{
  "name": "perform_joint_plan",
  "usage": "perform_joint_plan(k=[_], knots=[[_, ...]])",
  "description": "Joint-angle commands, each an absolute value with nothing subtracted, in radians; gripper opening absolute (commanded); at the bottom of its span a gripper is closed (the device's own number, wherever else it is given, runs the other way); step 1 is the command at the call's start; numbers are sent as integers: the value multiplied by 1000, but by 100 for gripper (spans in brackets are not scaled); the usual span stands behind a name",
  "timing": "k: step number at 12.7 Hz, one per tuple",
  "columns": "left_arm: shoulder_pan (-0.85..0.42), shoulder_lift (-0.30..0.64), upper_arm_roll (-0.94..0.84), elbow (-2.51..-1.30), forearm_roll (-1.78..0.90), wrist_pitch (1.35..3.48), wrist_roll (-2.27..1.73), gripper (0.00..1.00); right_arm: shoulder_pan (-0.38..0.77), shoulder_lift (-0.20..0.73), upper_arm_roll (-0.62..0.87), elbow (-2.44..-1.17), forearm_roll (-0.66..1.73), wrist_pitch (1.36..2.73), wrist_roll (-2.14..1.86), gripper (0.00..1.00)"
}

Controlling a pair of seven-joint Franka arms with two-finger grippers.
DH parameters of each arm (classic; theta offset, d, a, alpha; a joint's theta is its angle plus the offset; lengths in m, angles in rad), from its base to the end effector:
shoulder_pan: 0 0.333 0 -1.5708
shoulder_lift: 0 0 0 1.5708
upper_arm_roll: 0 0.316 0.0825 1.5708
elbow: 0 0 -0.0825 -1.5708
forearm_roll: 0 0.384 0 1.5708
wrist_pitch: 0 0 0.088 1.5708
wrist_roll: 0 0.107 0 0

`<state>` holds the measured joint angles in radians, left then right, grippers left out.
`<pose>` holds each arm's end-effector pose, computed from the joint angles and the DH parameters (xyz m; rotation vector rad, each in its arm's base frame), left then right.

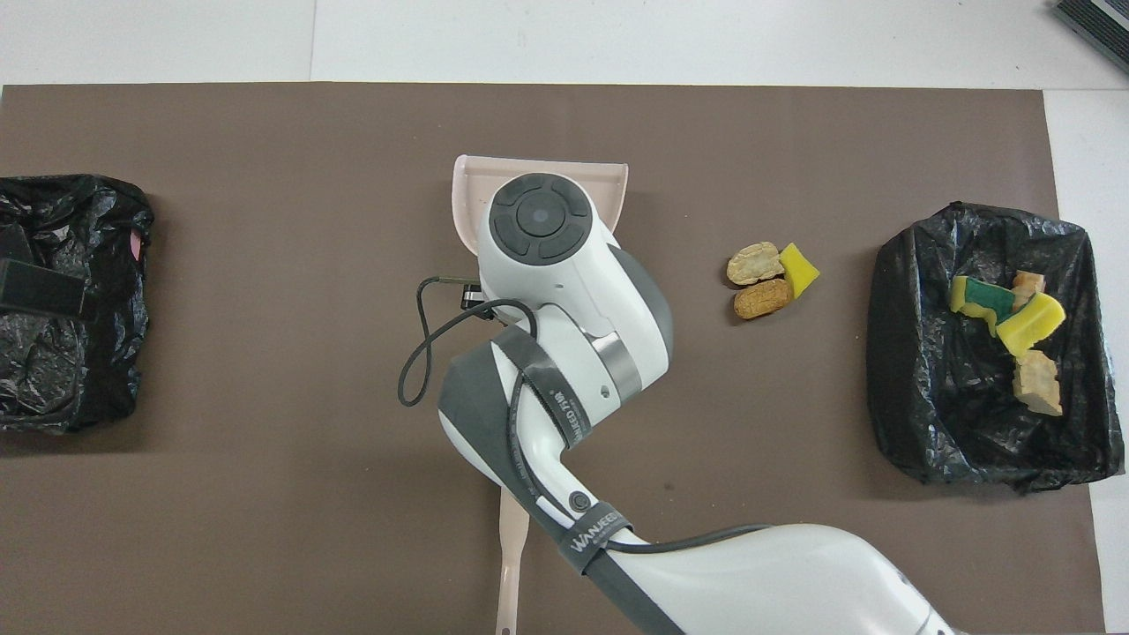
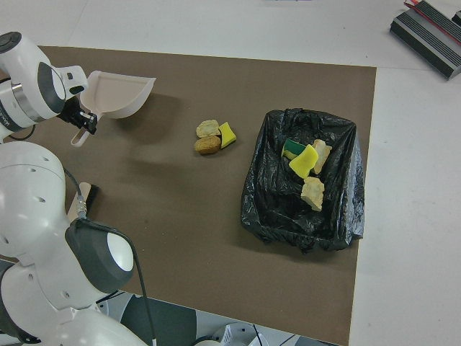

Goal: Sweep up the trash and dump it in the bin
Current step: 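Bring the empty dustpan back to the table center with the right gripper, then release the dustpan and withdraw the right gripper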

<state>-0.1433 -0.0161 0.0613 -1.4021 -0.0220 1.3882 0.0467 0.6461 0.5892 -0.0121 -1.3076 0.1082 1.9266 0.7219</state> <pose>0.5260 -0.0455 0.6952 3.1121 -0.2068 0.0028 0.5790 0.4375 0.4011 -3.0425 0.1858 0.0557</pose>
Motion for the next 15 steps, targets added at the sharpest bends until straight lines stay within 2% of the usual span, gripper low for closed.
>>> perform_joint_plan(k=[1, 3, 4, 5, 6, 7, 10, 12, 15], knots=[[-133, -17, 55, -1385, -23, 1365, 49, 100, 629, 629, 0, -1272, 146, 1954, 686, 0], [-133, -17, 55, -1385, -23, 1365, 49, 100, 634, 663, 2, -1272, 144, 1960, 675, 0], [-133, -17, 55, -1385, -23, 1365, 49, 100, 634, 660, 2, -1281, 141, 1985, 660, 17], [-133, -17, 55, -1385, -23, 1365, 49, 100, 634, 658, 2, -1298, 137, 2011, 632, 39], [-135, -17, 55, -1385, -23, 1365, 49, 100, 635, 655, 2, -1302, 135, 2025, 599, 72], [-133, -17, 55, -1385, -23, 1365, 49, 100, 637, 652, 0, -1301, 124, 2019, 585, 100], [-133, -17, 55, -1385, -23, 1365, 49, 100, 628, 603, -2, -1302, 117, 2000, 583, 100], [-133, -17, 55, -1385, -23, 1365, 49, 100, 612, 552, -17, -1304, 120, 1927, 575, 100], [-133, -17, 57, -1385, -23, 1365, 49, 100, 552, 422, -12, -1330, 127, 1757, 496, 100]])
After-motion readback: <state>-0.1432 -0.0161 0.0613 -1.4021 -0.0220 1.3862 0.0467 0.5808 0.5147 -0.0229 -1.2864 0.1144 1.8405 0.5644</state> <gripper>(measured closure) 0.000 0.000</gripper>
